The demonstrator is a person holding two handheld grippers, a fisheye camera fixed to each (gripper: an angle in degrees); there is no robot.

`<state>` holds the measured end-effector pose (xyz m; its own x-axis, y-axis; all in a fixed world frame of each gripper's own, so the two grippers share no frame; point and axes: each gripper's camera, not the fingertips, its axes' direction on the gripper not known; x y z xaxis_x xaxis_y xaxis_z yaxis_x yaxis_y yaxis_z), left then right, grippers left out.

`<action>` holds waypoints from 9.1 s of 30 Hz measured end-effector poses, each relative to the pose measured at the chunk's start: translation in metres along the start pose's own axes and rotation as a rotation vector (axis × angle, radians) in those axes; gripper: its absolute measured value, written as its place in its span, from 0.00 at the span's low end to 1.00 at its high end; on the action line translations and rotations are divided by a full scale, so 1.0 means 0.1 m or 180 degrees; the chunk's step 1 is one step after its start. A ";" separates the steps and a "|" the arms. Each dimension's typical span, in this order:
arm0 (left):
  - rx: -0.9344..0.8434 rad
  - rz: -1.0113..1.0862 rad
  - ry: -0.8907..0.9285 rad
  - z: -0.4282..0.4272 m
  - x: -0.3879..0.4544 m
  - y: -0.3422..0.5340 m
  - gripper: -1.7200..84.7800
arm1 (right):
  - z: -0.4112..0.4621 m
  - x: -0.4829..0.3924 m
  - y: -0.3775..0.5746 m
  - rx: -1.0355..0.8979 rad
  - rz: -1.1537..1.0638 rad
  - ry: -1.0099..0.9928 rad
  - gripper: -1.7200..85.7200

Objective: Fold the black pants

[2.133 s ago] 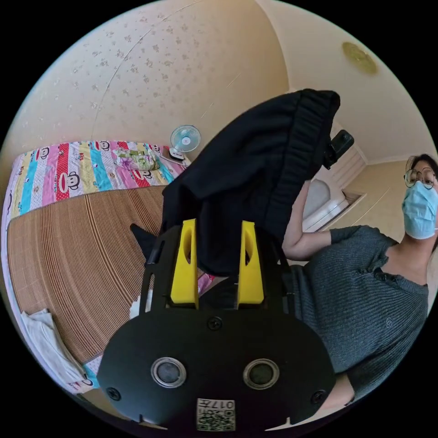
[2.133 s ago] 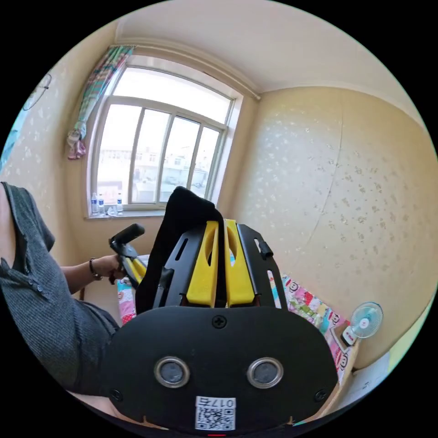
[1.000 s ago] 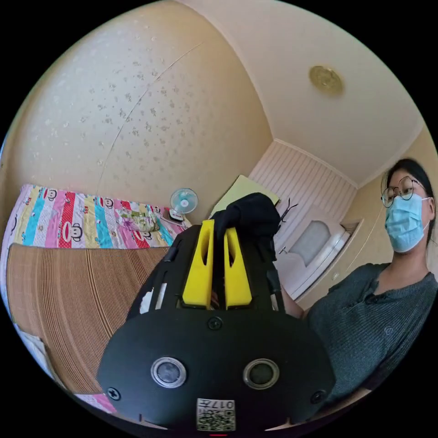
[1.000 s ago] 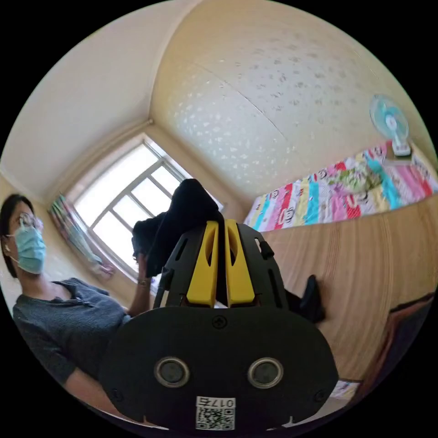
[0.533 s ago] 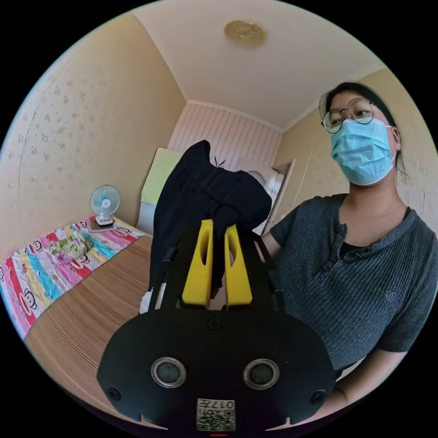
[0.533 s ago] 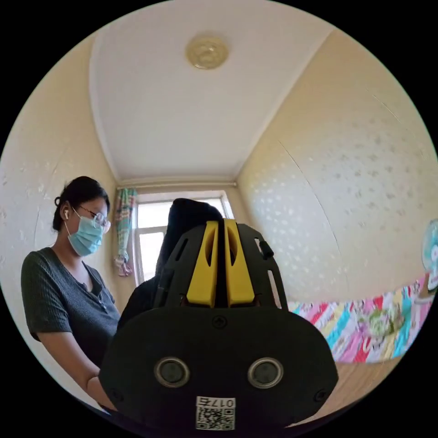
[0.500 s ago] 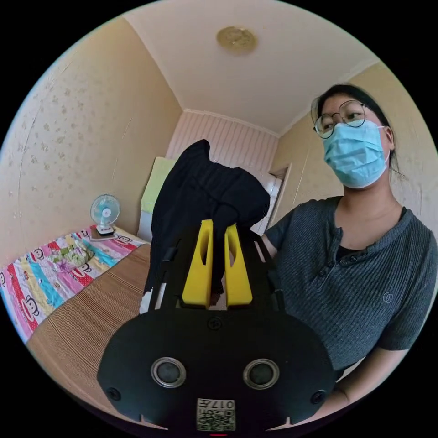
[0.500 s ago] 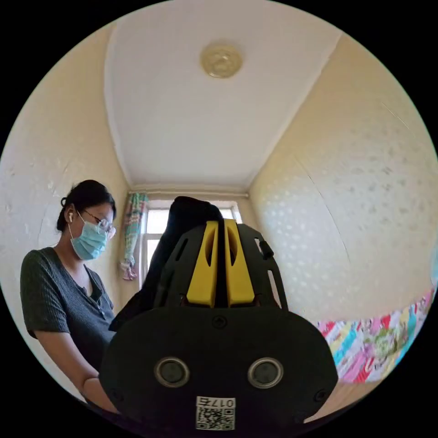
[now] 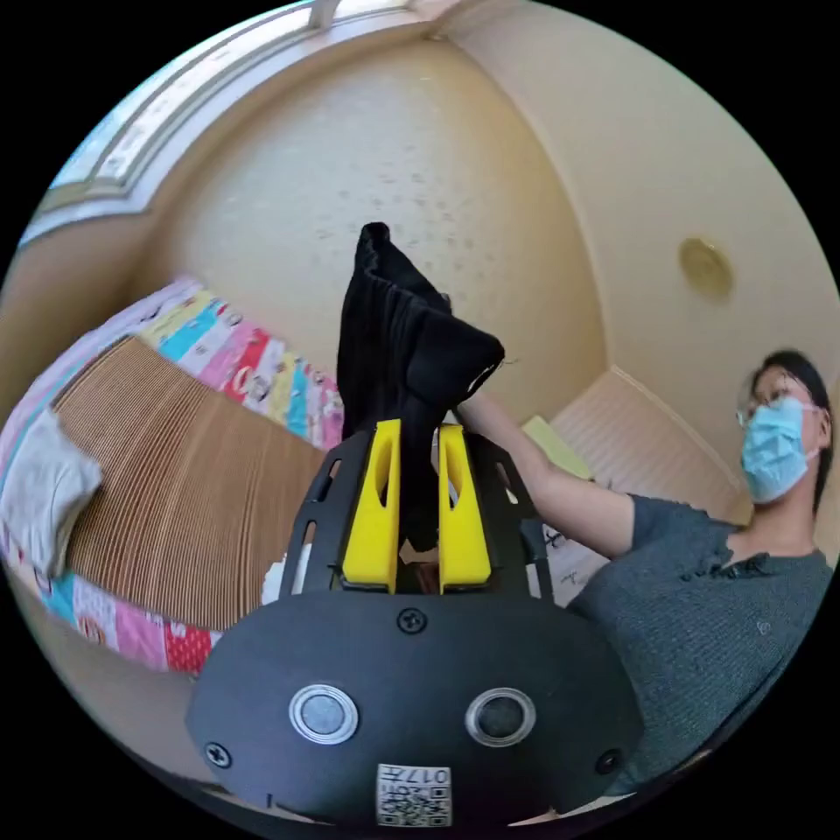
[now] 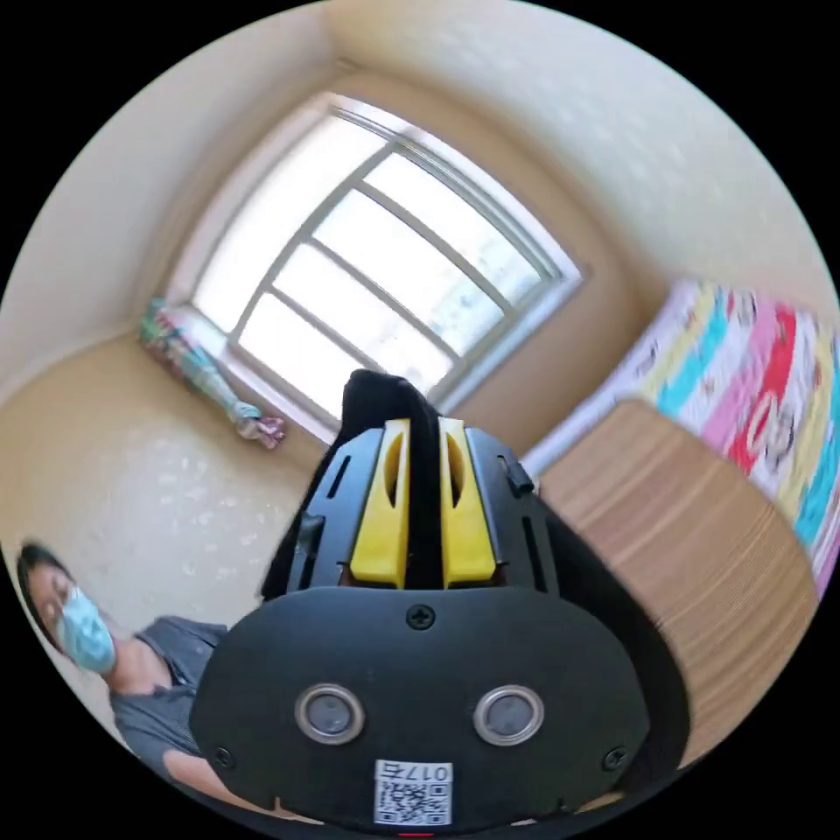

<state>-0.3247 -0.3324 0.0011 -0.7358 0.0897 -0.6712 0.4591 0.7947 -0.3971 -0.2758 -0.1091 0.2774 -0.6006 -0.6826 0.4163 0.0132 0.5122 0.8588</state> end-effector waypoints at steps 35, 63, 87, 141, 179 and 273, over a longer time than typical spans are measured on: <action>-0.2858 -0.3086 -0.1577 -0.89 -3.39 -2.01 0.08 | -2.67 -1.18 6.76 0.5777 0.3671 -0.0703 0.02; -0.2359 -0.3095 -0.2338 -2.95 -1.44 -0.88 0.09 | -4.29 -0.86 4.94 0.2674 0.4689 0.0882 0.16; -0.2682 -0.2284 -0.2029 -1.19 -0.51 -0.58 0.08 | -5.27 -2.42 3.77 -0.0946 0.2841 0.2347 0.03; -0.2152 -0.2662 -0.2242 -0.99 -0.61 0.86 0.09 | -3.72 -2.81 4.75 0.2230 0.3266 0.0349 0.03; -0.1550 -0.3091 -0.2609 -1.33 0.27 1.30 0.09 | -3.52 -0.88 2.68 0.0372 0.3318 0.2058 0.16; -0.1659 -0.2434 -0.1470 -2.66 -1.45 -1.28 0.07 | -3.80 -2.34 5.58 0.4050 0.4793 0.0658 0.06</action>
<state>-0.4096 -0.2874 0.3158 -0.4271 -0.7002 -0.5720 -0.4043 0.7138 -0.5718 0.1759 0.1385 0.7731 -0.5651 0.5899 0.5768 -0.2022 0.5788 -0.7900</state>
